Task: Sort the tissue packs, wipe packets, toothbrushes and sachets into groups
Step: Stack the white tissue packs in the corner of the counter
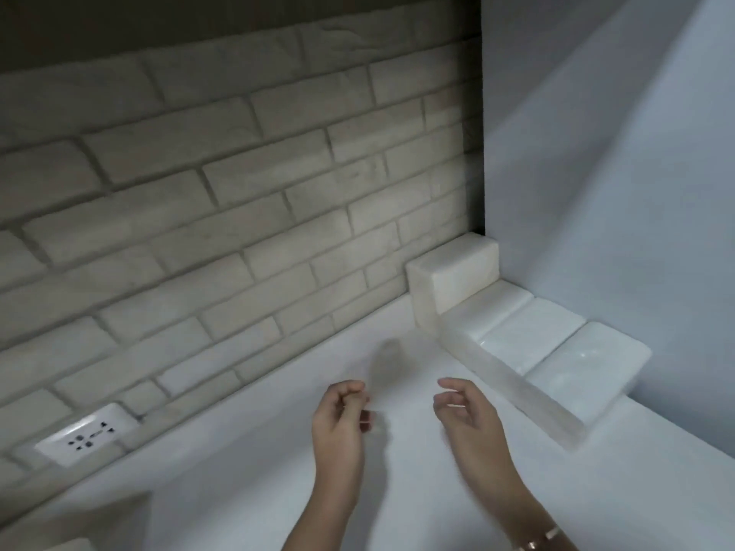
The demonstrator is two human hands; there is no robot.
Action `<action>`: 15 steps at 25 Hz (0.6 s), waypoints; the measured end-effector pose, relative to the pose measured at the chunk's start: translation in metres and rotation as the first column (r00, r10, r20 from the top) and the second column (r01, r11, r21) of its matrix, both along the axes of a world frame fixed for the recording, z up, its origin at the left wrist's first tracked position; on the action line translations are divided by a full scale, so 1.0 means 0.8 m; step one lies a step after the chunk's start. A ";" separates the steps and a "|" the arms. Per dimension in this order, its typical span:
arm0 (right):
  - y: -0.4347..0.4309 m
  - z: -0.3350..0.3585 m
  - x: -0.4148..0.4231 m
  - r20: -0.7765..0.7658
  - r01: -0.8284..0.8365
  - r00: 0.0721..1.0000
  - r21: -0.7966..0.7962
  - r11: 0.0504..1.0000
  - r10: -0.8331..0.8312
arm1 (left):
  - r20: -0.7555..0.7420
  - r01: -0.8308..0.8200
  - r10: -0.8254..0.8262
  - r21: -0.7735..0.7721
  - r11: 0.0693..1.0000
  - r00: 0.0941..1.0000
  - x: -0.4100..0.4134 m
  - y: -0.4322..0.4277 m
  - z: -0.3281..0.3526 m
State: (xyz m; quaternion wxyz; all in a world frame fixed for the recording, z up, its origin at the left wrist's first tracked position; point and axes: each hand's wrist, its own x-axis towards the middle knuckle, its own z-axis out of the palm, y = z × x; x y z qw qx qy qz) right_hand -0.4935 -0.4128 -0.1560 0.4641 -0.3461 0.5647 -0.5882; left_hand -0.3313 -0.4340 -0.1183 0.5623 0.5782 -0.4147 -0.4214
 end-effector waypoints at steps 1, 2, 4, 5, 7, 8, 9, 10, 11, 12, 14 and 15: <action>0.023 -0.001 0.011 0.024 -0.021 1.000 0.051 0.998 0.020 | -0.031 0.022 -0.021 0.029 0.999 0.999 0.013 0.025 -0.005; 0.044 -0.002 0.024 0.044 -0.051 0.998 0.095 0.994 0.047 | -0.035 0.060 -0.057 0.084 0.995 0.998 0.029 0.050 -0.011; 0.087 0.006 0.060 0.050 -0.128 0.991 0.179 0.976 0.121 | 0.000 0.142 -0.145 0.211 0.967 0.989 0.073 0.102 -0.019; 0.103 0.009 0.073 0.044 -0.184 0.983 0.219 0.958 0.179 | 0.019 0.179 -0.190 0.260 0.949 0.982 0.090 0.121 -0.021; 0.133 0.012 0.109 0.011 -0.288 0.955 0.289 0.913 0.298 | 0.034 0.190 -0.211 0.310 0.931 0.977 0.130 0.162 -0.025; 0.148 0.010 0.131 -0.004 -0.319 0.942 0.312 0.895 0.337 | 0.044 0.178 -0.202 0.318 0.931 0.978 0.151 0.186 -0.025; 0.164 0.011 0.149 -0.016 -0.338 0.932 0.324 0.884 0.362 | 0.053 0.169 -0.195 0.314 0.934 0.979 0.169 0.207 -0.026; 0.179 0.011 0.169 -0.025 -0.358 0.922 0.328 0.874 0.387 | 0.056 0.155 -0.181 0.310 0.938 0.982 0.187 0.229 -0.026; 0.195 0.010 0.193 -0.033 -0.381 0.910 0.334 0.862 0.414 | 0.067 0.127 -0.154 0.297 0.946 0.986 0.211 0.255 -0.028; 0.210 0.009 0.218 -0.037 -0.401 0.898 0.338 0.852 0.437 | 0.080 0.100 -0.127 0.286 0.953 0.989 0.235 0.281 -0.028; 0.241 0.006 0.268 -0.047 -0.454 0.865 0.347 0.820 0.499 | 0.108 0.051 -0.082 0.259 0.965 0.991 0.283 0.332 -0.025; 0.254 0.003 0.293 -0.057 -0.489 0.840 0.350 0.799 0.539 | 0.122 0.028 -0.059 0.242 0.970 0.991 0.308 0.355 -0.026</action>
